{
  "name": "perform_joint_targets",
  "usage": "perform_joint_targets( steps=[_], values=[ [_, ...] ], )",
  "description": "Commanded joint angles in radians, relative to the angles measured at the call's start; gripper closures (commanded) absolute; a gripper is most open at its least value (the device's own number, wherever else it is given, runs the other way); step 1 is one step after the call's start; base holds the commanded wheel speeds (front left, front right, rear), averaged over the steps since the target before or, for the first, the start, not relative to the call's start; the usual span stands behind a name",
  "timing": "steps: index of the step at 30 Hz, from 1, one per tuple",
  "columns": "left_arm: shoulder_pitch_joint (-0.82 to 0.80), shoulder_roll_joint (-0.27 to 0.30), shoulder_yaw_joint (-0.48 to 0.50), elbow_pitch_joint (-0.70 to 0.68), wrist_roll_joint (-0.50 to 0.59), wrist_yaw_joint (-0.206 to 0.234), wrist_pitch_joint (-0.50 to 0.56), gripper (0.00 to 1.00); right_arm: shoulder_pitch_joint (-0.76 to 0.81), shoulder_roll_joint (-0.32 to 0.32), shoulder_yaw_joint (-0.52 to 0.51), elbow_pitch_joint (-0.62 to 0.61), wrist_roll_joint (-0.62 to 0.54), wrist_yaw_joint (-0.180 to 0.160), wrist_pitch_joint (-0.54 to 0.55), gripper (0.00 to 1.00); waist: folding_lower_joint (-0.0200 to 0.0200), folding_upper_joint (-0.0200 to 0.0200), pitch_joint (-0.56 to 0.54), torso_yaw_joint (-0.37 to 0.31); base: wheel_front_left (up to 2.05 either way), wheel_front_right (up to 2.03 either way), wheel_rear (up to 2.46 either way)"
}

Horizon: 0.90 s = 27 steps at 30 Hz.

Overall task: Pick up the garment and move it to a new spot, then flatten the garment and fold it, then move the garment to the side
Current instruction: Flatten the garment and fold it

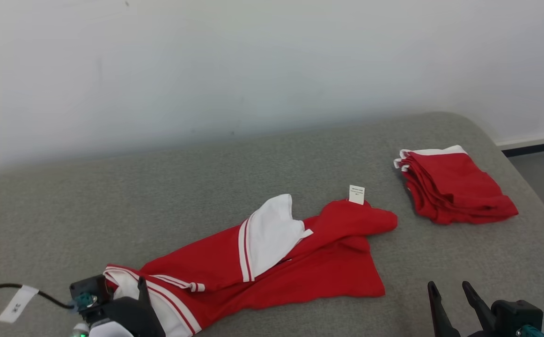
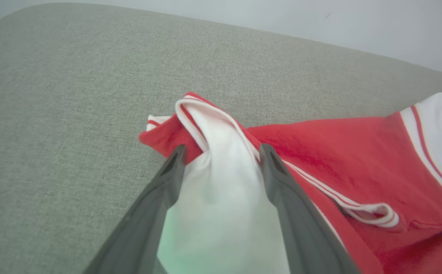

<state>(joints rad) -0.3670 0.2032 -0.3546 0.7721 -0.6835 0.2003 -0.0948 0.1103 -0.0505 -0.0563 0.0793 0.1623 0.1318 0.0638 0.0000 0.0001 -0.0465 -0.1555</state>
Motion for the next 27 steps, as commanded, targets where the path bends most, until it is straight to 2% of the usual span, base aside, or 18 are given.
perform_joint_targets(
  steps=[1, 3, 11, 15, 20, 23, 27],
  values=[
    [0.024, -0.002, 0.003, 0.008, -0.011, -0.014, -0.012, 0.0, 0.008, 0.001, -0.004, -0.004, -0.004, -0.003, 0.001, 0.0, 0.0, -0.0001, -0.011, 0.033, 0.0, 0.0, 0.0],
    [0.044, -0.003, 0.004, 0.011, -0.023, -0.03, -0.025, 0.0, 0.011, 0.001, -0.006, -0.004, 0.003, -0.003, -0.002, 0.0, 0.0, -0.0001, -0.016, 0.057, 0.0, 0.0, 0.0],
    [0.127, 0.006, 0.017, -0.03, -0.027, -0.013, -0.082, 0.0, 0.012, 0.0, 0.008, 0.006, 0.02, -0.003, -0.008, 0.0, 0.0, -0.0001, -0.031, 0.122, 0.0, 0.0, 0.0],
    [0.179, 0.037, 0.038, -0.141, 0.004, -0.004, -0.152, 0.0, 0.005, 0.0, -0.006, 0.004, 0.022, -0.003, -0.022, 0.0, 0.0, -0.0001, -0.038, 0.14, 0.0, 0.0, 0.0],
    [0.274, 0.056, 0.087, -0.358, 0.082, -0.04, -0.171, 0.0, 0.0, 0.0, -0.037, 0.007, 0.03, -0.003, -0.054, 0.0, 0.0, -0.0001, -0.047, 0.147, 0.0, 0.0, 0.0],
    [0.368, 0.033, 0.132, -0.505, 0.151, -0.071, -0.17, 0.0, 0.005, 0.0, -0.057, 0.015, 0.031, -0.003, -0.068, 0.0, 0.0, -0.0001, -0.052, 0.15, 0.0, 0.0, 0.0],
    [0.466, 0.001, 0.178, -0.618, 0.229, -0.113, -0.17, 0.0, 0.018, 0.001, -0.076, 0.034, 0.033, -0.003, -0.086, 0.0, 0.0, -0.0001, -0.057, 0.159, 0.0, 0.0, 0.0]
  ],
)
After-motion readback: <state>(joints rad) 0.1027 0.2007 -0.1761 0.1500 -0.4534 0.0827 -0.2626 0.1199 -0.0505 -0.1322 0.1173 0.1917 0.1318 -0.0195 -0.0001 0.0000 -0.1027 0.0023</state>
